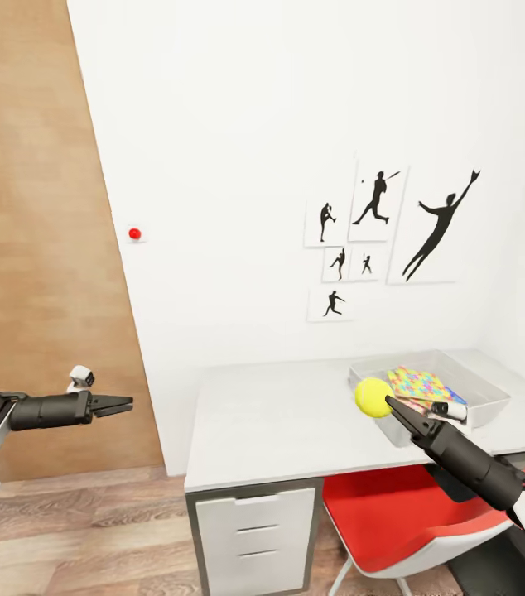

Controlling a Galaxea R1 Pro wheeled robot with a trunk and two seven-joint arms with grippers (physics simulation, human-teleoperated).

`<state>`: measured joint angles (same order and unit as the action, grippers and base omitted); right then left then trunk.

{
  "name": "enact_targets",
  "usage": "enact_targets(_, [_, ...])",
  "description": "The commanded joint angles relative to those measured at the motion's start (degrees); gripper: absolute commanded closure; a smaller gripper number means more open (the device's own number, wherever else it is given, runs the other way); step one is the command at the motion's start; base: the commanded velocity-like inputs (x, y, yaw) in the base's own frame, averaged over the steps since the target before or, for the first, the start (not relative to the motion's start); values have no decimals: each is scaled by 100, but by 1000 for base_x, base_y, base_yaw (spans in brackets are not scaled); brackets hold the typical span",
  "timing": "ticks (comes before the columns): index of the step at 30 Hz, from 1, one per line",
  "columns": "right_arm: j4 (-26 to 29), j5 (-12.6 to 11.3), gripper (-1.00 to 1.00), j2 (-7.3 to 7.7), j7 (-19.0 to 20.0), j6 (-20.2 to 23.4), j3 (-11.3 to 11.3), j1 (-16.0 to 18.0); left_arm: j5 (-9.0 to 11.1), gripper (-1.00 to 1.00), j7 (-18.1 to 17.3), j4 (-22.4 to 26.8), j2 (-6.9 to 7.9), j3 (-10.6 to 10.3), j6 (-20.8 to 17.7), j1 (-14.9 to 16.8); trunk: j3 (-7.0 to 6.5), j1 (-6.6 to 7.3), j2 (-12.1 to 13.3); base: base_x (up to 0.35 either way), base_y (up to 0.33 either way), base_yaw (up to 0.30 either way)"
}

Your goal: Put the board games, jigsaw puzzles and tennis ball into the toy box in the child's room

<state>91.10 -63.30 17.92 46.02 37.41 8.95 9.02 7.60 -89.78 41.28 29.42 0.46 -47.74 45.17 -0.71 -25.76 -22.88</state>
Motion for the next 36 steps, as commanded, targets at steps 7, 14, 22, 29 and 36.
enact_targets(7, [-5,-33,100,-5,4,38,1,3,-4,-100,-22,3,2,-2,-60,0,-4,-2,-4,0,-299,-47])
enact_targets(14, [-5,-33,100,-8,4,30,1,3,-4,-100,-22,3,2,-3,-49,0,-13,-2,-4,34,-297,-43])
enact_targets(22, [-10,-33,100,-8,4,27,1,3,-4,-100,-22,3,2,-2,-43,0,-58,-2,-4,176,-240,-199])
enact_targets(29, [-38,-33,100,-8,4,22,1,3,-4,-100,-22,3,-1,-2,-43,0,-100,-2,-4,218,-210,-223])
enact_targets(36, [-38,-39,100,-8,4,21,3,3,-4,-100,-22,3,-6,-8,-43,0,-121,-2,-4,220,-209,-124])
